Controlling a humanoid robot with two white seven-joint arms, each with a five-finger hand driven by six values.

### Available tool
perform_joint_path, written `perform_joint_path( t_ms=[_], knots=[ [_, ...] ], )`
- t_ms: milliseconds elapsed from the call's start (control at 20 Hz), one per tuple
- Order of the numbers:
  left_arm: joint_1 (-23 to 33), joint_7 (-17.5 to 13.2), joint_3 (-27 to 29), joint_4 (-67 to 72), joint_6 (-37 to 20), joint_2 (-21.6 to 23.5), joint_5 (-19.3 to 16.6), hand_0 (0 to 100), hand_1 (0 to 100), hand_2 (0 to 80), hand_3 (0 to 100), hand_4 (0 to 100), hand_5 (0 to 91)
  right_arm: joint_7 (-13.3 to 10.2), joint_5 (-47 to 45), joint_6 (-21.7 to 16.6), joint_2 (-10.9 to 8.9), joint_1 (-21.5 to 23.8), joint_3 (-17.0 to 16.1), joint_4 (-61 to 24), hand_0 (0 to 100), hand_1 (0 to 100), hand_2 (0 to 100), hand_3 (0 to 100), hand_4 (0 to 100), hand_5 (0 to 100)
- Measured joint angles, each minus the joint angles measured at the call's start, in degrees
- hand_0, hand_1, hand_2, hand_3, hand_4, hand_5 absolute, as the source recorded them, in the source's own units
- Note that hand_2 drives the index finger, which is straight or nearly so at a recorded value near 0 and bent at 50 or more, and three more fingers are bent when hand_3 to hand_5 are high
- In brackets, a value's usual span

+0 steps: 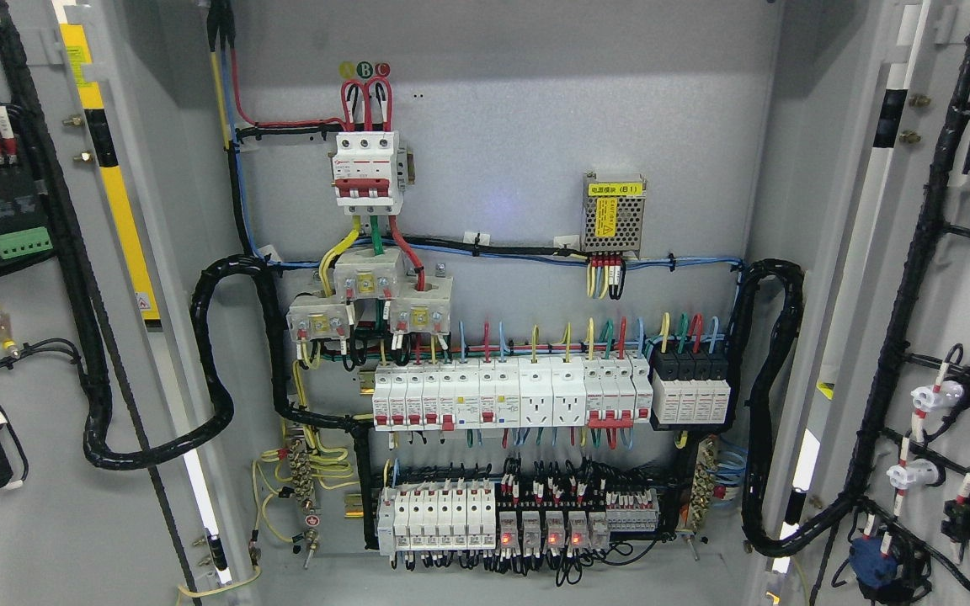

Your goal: Open door with both hands

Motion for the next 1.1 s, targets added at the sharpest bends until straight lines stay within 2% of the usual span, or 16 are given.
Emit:
perform_joint_path(
  t_ms=[250,501,601,851,1102],
  knots=[
    [2.30,0.15,-0.41,-5.34,0.23,-1.07,0.38,0,0,0.0,0,0,0.0,0.00,-0.13,-1.17,-0.88,1.37,1.83,-0.43,20,12,0,0,0,0],
    [4.86,0.25,-3.66,-10.43,0.40,-2.82,-0.52,0,0,0.0,0,0,0.0,0.00,-0.06,-1.86,-2.03,2.09,5.77,-0.61,20,12,0,0,0,0],
    [5.76,0.48,-5.96,-11.78,-0.03,-4.09,-2.81,0,0,0.0,0,0,0.0,0.02,0.12,-1.87,-2.42,2.09,7.99,-0.52,20,12,0,0,0,0],
    [7.94,1.07,-13.70,-13.01,-4.99,-8.62,-12.09,0,0,0.0,0,0,0.0,0.14,1.01,-1.54,-3.03,0.60,15.01,1.94,20,12,0,0,0,0],
    [9.06,3.94,-21.76,-9.10,-10.72,-12.89,-19.08,0,0,0.0,0,0,0.0,-0.07,4.97,-1.49,-2.46,-1.76,22.88,9.43,20,12,0,0,0,0]
  ],
)
